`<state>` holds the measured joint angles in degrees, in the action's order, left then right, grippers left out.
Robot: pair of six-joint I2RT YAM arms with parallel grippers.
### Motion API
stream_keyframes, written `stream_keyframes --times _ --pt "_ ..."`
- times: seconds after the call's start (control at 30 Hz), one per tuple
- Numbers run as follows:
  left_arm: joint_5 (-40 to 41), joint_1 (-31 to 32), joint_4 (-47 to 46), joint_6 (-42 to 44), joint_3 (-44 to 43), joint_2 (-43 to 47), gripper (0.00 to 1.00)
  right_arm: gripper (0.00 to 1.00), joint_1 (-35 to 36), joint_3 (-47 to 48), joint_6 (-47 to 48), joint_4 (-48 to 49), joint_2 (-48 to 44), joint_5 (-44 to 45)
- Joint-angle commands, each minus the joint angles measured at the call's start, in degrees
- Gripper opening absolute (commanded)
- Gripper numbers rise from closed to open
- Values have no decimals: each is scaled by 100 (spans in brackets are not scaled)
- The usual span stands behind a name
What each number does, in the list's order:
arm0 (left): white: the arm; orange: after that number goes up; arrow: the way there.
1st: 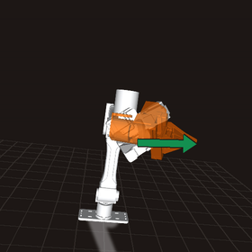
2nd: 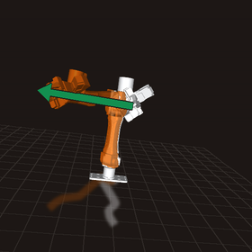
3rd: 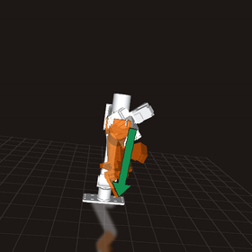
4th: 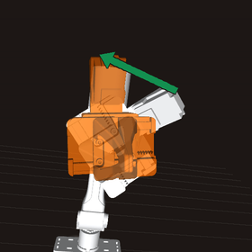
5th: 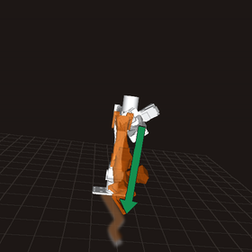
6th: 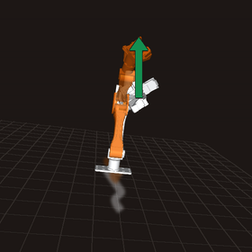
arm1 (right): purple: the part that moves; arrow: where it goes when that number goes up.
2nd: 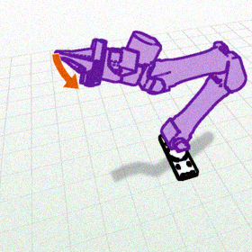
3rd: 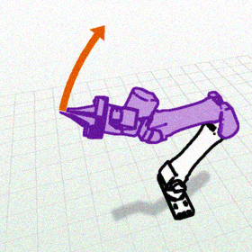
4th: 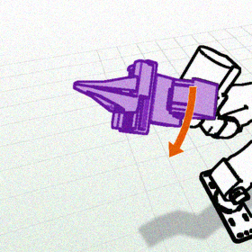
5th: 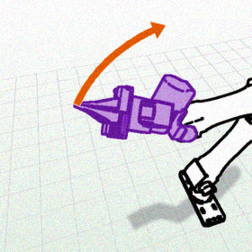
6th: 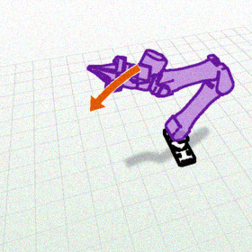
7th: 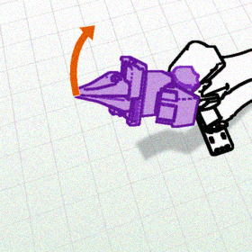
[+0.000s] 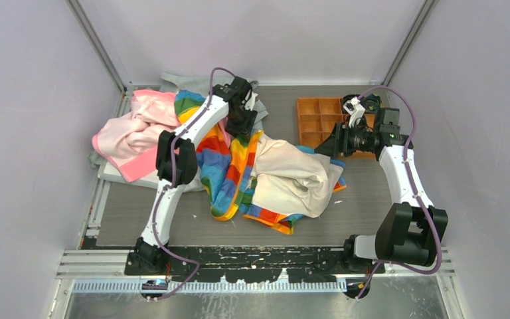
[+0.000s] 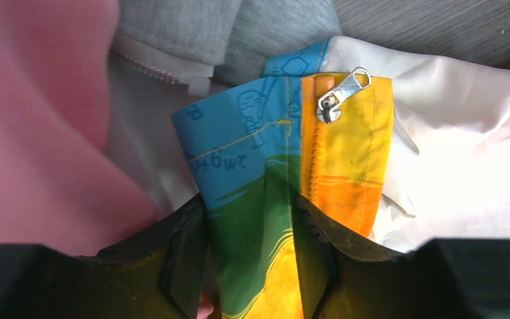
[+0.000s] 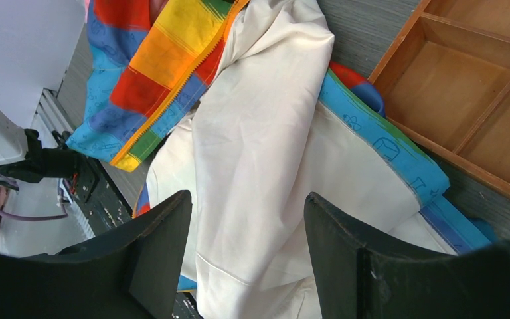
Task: Zip up the jacket
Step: Flatten out the jacket at the center of the board.
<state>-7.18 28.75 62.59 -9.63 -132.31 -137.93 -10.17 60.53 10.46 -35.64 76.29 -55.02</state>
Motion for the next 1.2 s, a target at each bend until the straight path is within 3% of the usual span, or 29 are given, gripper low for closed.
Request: stream_keyframes --times 0.0,0.13,0.2,0.33,0.47,0.6,0.8,0.9,1.07,1.17 --pt "-301 7 -44 -111 -232 -123 42 68 24 257 123 40 0 18" --pt "-265 8 24 -161 -394 -181 9 68 24 266 145 18 3 27" --pt "-242 8 -11 -187 -451 -80 0 68 24 266 149 13 0 27" --pt "-248 10 -649 -124 -15 765 0 68 24 255 149 4 0 10" --pt "-377 7 -1887 174 1393 2049 0 68 16 270 188 -21 -26 22" --pt "-875 10 -3156 810 2830 3314 0 75 -2 353 364 -185 -33 11" --pt "-1722 8 -4253 1730 4370 4813 0 89 -2 477 701 -425 -51 -114" --pt "-2361 8 -4637 2000 4837 5429 0 99 19 625 991 -610 -110 -249" --pt "-3168 7 -4811 2060 5052 6035 0 100 211 675 1710 -755 -439 -644" --pt "-3672 8 -4879 1948 5049 6323 0 100 479 861 2828 -1458 -431 -921"
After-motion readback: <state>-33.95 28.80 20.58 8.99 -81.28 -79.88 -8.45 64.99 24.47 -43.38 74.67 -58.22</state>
